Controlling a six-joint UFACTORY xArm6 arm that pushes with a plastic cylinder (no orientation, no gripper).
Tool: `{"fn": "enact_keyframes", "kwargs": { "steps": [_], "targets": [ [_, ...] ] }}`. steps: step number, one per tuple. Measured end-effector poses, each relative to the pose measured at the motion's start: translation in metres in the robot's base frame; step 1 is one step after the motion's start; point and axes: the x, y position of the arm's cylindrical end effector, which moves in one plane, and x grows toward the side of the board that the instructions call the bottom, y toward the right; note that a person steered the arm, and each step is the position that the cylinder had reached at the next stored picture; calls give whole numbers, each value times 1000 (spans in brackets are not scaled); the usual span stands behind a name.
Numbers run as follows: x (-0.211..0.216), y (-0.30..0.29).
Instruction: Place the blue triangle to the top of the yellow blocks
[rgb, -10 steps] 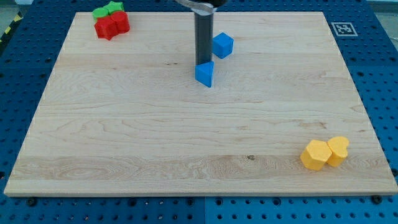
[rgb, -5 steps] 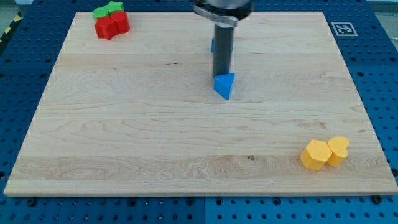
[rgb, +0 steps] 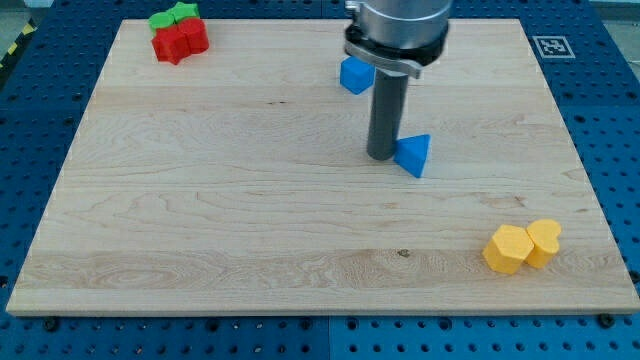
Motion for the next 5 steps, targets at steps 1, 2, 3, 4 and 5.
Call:
{"fn": "enact_keyframes", "kwargs": {
  "steps": [1, 2, 3, 4, 5],
  "targets": [
    [-2, 10],
    [2, 19],
    [2, 34],
    [-2, 49],
    [8, 58]
  ]
}}
